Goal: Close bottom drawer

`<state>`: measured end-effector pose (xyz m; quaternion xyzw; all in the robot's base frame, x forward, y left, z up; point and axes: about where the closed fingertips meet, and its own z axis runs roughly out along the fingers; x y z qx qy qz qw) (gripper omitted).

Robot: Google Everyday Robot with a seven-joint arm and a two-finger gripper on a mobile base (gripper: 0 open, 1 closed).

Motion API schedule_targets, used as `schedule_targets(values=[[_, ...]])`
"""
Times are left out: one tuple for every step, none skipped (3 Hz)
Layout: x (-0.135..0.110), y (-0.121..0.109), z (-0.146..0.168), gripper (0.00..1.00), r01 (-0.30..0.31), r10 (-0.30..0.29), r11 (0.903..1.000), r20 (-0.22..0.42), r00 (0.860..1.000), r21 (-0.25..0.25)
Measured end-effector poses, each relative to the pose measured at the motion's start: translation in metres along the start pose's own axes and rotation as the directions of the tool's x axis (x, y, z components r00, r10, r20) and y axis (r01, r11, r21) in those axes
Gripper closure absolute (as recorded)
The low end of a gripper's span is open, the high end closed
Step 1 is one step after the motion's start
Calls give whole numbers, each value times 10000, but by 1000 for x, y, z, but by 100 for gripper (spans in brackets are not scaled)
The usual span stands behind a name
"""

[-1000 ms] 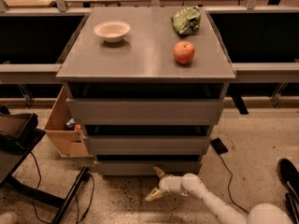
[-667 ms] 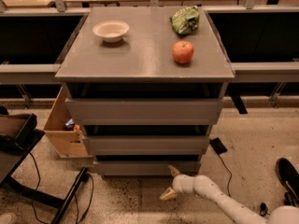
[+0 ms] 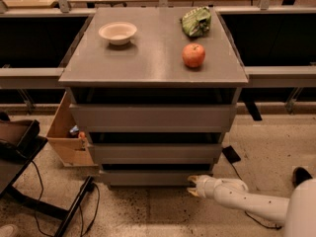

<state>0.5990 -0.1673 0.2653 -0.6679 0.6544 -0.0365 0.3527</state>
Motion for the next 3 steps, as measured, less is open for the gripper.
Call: schedule_targets(values=[[38,-2,-79,84,-164,146,9998,-1113,9937,-151],[55,-1,-119,100,-469,425,9987,-1695,9846,-221],[54,-1,-119,100,-461,419,9987,-1681,9849,-214]])
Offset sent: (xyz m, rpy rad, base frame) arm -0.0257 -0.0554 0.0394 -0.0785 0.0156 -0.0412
